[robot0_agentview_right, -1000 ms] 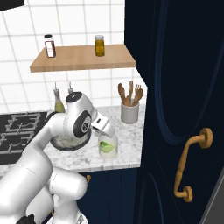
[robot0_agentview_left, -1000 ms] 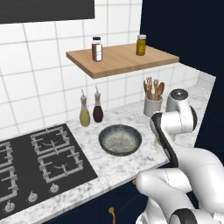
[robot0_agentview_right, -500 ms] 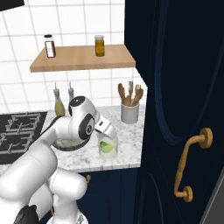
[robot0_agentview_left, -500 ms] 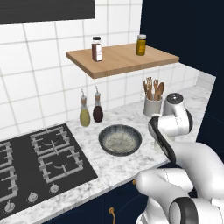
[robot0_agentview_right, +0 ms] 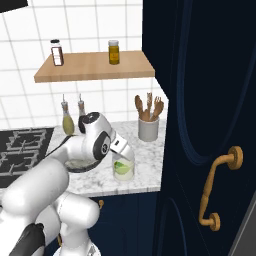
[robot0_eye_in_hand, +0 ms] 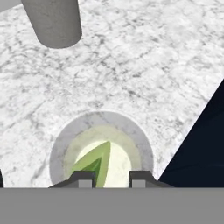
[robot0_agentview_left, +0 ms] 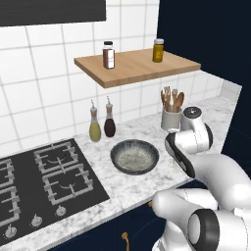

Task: Grab a lemon wedge from the fridge and one ice cube from the ice bowl, and put them in the glass of lemonade.

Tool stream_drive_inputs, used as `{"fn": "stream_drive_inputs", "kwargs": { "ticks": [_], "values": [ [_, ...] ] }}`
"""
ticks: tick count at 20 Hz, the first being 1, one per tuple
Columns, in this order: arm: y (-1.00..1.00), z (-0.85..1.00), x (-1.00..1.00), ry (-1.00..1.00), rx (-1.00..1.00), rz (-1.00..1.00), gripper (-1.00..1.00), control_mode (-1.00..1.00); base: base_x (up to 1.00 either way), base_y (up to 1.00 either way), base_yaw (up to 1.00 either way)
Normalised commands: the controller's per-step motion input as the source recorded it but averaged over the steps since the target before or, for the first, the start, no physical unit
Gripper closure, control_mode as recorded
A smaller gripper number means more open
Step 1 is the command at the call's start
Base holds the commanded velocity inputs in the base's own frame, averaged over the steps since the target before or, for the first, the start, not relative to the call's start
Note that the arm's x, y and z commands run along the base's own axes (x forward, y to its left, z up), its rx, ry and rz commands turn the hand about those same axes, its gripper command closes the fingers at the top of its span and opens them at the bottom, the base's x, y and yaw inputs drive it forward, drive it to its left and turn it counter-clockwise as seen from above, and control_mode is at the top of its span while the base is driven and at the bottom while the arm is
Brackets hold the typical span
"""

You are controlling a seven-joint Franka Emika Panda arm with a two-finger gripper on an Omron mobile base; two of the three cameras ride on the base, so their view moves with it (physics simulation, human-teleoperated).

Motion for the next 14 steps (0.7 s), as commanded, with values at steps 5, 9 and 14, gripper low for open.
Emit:
{"fn": "stream_drive_inputs", "kwargs": {
  "ticks": [5, 9, 14],
  "values": [
    [-0.04, -0.16, 0.15, 0.0, 0.0, -0.02, 1.0, -1.0, 0.0, 0.0, 0.0],
    [-0.04, -0.11, 0.18, 0.0, 0.0, -0.02, 1.0, -1.0, 0.0, 0.0, 0.0],
    [-0.03, -0.03, 0.22, 0.0, 0.0, -0.03, 1.0, -1.0, 0.0, 0.0, 0.0]
  ]
}}
